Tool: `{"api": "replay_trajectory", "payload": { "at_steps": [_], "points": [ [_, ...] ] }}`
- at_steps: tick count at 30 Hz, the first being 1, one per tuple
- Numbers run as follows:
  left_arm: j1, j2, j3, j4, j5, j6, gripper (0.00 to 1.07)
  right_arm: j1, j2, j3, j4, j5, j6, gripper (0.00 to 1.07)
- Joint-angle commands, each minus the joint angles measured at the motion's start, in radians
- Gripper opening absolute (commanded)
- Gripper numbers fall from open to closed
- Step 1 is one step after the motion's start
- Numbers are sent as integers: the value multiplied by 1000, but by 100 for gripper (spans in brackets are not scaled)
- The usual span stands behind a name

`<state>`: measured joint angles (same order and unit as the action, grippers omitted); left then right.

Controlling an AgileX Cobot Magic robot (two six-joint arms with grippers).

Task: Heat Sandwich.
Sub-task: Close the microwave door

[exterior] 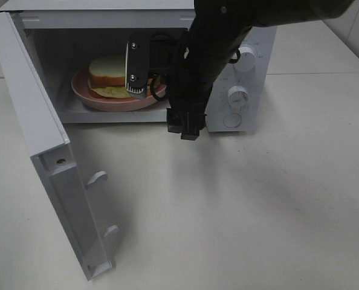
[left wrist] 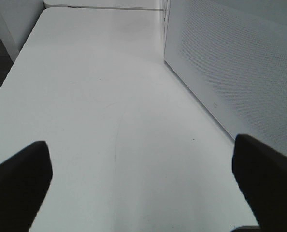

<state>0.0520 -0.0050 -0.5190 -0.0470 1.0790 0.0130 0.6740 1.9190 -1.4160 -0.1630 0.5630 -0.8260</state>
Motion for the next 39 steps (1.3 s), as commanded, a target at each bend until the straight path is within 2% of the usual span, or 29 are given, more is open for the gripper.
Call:
{"api": "replay_trajectory", "payload": {
  "at_steps": [1, 2, 10, 14, 19, 28, 39],
  "points": [
    [-5, -16, 2, -5, -9, -2, 96, 3, -46, 48, -3, -23, 16, 76],
    [-5, -16, 2, -5, -9, -2, 96, 3, -80, 96, -2, -42, 31, 76],
    [-5, -16, 2, -5, -9, -2, 96, 3, -201, 247, 1, -104, 112, 76],
    [-5, -16, 2, -5, -9, -2, 96, 3, -305, 366, 3, -147, 181, 76],
    [-5, -16, 2, -5, -9, -2, 96, 3, -354, 418, 4, -164, 244, 76],
    [-5, -16, 2, -5, -9, -2, 96, 3, -512, 574, 5, -147, 477, 76],
    [-5, -16, 2, -5, -9, -2, 96, 3, -683, 669, 5, -58, 689, 76]
  ]
}}
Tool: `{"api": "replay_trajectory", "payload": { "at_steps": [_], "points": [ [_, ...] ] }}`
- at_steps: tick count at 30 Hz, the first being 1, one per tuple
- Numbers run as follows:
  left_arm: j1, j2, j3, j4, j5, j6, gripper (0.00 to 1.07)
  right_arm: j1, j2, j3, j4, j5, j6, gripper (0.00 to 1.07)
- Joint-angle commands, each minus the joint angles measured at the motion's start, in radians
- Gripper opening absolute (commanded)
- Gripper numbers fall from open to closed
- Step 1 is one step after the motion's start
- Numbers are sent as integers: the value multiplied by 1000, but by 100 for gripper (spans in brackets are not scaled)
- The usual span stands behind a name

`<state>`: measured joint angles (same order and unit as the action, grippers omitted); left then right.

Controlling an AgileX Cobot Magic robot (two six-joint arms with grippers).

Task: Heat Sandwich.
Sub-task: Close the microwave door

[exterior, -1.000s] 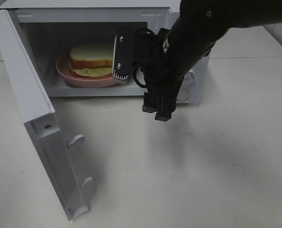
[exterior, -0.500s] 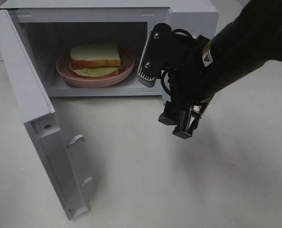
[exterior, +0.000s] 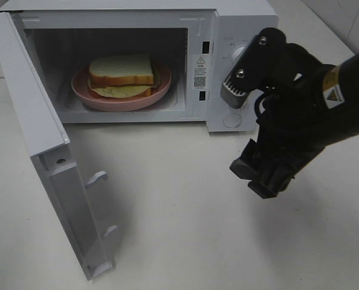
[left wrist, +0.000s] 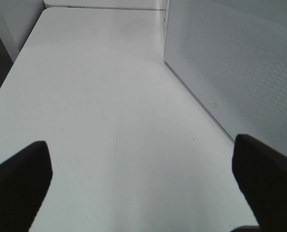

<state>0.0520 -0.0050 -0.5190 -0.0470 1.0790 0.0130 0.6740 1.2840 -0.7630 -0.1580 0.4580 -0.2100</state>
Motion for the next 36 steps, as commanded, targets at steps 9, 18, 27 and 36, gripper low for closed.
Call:
{"api": "replay_trajectory", "payload": {
  "at_steps": [9, 18, 27, 36],
  "points": [
    [-5, -16, 2, -5, -9, -2, 96, 3, -207, 22, -1, 275, 261, 76],
    [-5, -16, 2, -5, -9, -2, 96, 3, -391, 22, 0, 463, 265, 76],
    [-5, -16, 2, -5, -9, -2, 96, 3, -524, 22, 0, 627, 265, 76],
    [-5, -16, 2, -5, -9, -2, 96, 0, -607, 22, 0, 676, 273, 76]
  ]
}}
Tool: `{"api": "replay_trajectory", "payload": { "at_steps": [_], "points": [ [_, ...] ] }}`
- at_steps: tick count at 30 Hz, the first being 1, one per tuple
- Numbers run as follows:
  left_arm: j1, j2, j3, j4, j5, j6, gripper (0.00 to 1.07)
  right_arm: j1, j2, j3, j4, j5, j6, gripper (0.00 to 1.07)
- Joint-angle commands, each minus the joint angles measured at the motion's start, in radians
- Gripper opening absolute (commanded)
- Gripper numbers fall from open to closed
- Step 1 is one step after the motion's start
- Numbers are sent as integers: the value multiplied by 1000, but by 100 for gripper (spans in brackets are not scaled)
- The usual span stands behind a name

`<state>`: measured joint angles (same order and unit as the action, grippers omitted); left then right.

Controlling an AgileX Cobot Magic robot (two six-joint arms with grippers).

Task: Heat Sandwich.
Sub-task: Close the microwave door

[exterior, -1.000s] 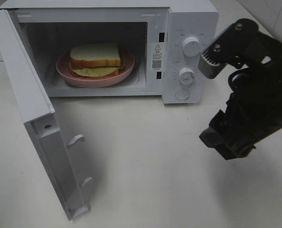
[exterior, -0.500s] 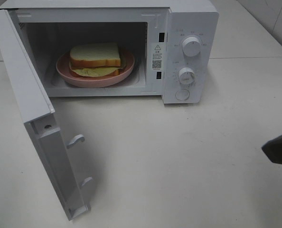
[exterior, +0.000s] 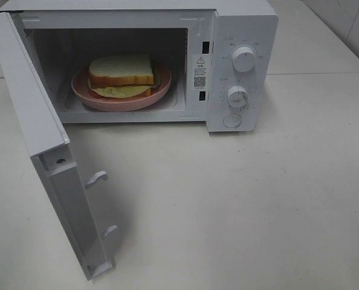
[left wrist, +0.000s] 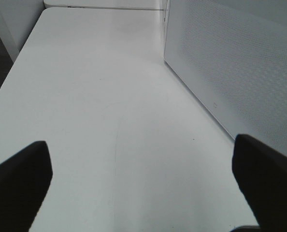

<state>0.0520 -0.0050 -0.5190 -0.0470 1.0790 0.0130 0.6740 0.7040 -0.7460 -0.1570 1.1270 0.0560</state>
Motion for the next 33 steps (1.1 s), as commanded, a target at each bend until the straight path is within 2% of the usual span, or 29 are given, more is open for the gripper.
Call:
{"api": "replay_trajectory", "payload": {
  "at_steps": [1, 6, 8, 11, 15, 20, 24, 33],
  "points": [
    [-5, -16, 2, -5, -9, -2, 96, 0, -27, 5, -1, 7, 7, 76],
    [-5, -16, 2, -5, -9, -2, 96, -46, -63, 5, 3, 0, 36, 76],
    [-5, -16, 2, -5, -9, -2, 96, -130, -90, 15, 7, -5, 36, 76],
    [-5, -16, 2, -5, -9, -2, 96, -181, -115, 37, 6, -16, 36, 76],
    [-5, -16, 2, -5, -9, -2, 96, -316, -230, 143, 13, -57, 35, 76],
    [-5, -16, 2, -5, -9, -2, 96, -383, -307, 196, 18, -69, 35, 76],
    [-5, -16, 2, -5, -9, -2, 96, -500, -476, 241, 45, -118, 36, 76],
    [-5, -16, 2, -5, -9, -2, 96, -606, -679, 249, 77, -130, 6, 76]
  ]
}}
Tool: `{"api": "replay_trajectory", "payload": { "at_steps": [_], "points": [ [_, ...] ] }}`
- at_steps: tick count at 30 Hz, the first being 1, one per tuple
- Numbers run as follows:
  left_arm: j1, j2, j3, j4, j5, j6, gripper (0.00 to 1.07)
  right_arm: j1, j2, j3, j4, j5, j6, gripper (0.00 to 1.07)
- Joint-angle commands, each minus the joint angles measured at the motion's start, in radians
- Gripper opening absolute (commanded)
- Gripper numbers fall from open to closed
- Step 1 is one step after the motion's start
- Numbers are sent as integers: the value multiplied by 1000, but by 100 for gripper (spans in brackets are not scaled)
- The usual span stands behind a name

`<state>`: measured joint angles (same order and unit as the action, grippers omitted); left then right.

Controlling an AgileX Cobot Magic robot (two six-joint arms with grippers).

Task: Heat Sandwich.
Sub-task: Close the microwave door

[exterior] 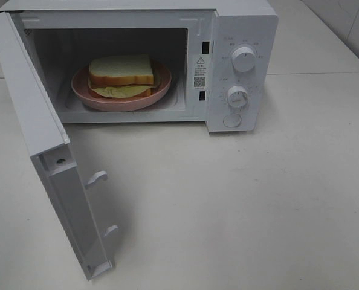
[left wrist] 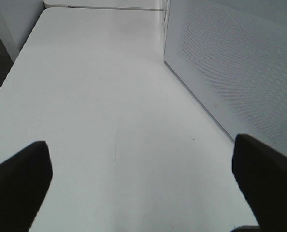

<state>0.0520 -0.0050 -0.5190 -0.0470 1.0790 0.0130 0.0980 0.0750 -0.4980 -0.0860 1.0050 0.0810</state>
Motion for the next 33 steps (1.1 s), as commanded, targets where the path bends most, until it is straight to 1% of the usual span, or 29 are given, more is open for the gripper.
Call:
{"api": "replay_trajectory", "payload": {
  "at_steps": [1, 4, 5, 33],
  "points": [
    [-5, -16, 2, -5, -9, -2, 96, -30, -50, 1, 6, -8, -19, 76],
    [-5, -16, 2, -5, -9, -2, 96, -62, -110, 1, 6, -8, -20, 76],
    [-5, -16, 2, -5, -9, -2, 96, -75, -107, 1, 8, -8, -21, 76],
    [-5, -5, 2, -5, -9, -3, 96, -75, -107, 1, 8, -8, -20, 76]
  ]
}}
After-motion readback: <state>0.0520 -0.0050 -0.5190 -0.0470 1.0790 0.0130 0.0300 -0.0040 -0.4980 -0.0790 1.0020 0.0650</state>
